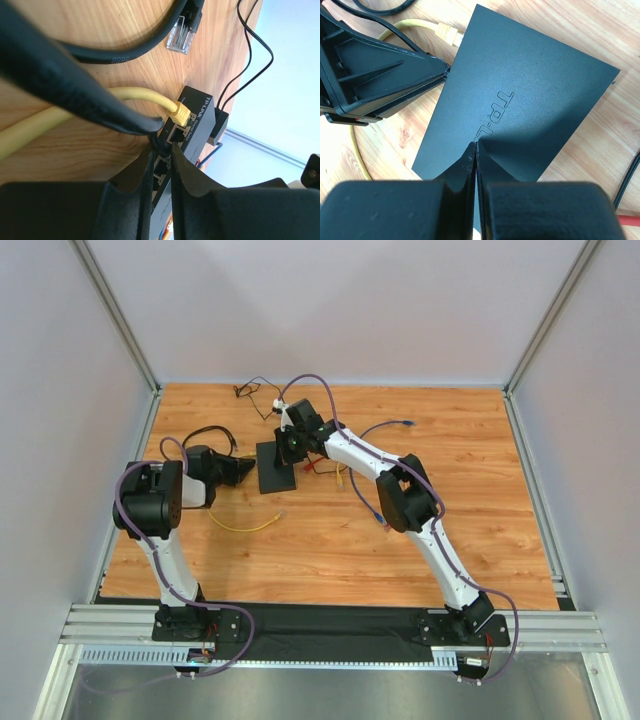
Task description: Pull the plug from the switch port
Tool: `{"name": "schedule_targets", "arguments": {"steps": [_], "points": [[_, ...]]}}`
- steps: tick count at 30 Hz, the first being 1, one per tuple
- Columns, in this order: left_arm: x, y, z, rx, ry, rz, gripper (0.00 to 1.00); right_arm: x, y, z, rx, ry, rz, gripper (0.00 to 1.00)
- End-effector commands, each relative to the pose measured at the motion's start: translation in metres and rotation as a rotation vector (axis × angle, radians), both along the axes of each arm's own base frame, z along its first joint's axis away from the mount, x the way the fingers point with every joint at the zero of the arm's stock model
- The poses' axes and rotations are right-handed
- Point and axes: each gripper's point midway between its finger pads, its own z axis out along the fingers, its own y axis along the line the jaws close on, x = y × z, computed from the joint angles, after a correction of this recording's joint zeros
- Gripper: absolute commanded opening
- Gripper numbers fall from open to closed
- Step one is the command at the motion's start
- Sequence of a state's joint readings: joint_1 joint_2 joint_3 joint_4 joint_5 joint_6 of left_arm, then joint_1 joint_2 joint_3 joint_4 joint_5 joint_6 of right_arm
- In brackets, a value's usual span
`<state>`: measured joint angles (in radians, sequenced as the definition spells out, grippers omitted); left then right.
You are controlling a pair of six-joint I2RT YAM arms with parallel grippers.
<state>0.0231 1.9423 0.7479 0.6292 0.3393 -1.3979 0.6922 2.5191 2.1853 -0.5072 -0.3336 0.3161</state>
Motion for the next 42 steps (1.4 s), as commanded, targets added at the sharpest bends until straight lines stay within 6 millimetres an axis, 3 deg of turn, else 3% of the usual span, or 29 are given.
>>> {"name": "schedule_targets", "arguments": {"steps": [1, 7, 13, 26, 29, 33, 42], "points": [[-0.001, 0.002, -0.004, 0.010, -0.024, 0.005, 0.20, -0.007, -0.015, -0.036, -0.098, 0.060, -0.009, 0.00], [-0.004, 0.006, -0.009, 0.009, -0.052, 0.031, 0.13, -0.008, -0.020, -0.043, -0.123, 0.074, -0.035, 0.00], [-0.004, 0.020, -0.005, 0.005, -0.146, 0.094, 0.13, -0.011, -0.022, -0.053, -0.137, 0.117, -0.071, 0.00], [0.001, 0.026, -0.004, 0.001, -0.220, 0.121, 0.06, -0.009, -0.031, -0.069, -0.187, 0.150, -0.135, 0.00], [0.006, 0.030, 0.000, 0.051, -0.219, 0.125, 0.04, -0.008, -0.032, -0.068, -0.186, 0.151, -0.141, 0.00], [0.000, 0.050, 0.004, 0.107, -0.208, 0.179, 0.04, -0.008, -0.033, -0.069, -0.188, 0.153, -0.144, 0.00], [0.002, 0.050, 0.004, 0.040, -0.241, 0.174, 0.02, -0.007, -0.035, -0.071, -0.192, 0.159, -0.158, 0.00]]}}
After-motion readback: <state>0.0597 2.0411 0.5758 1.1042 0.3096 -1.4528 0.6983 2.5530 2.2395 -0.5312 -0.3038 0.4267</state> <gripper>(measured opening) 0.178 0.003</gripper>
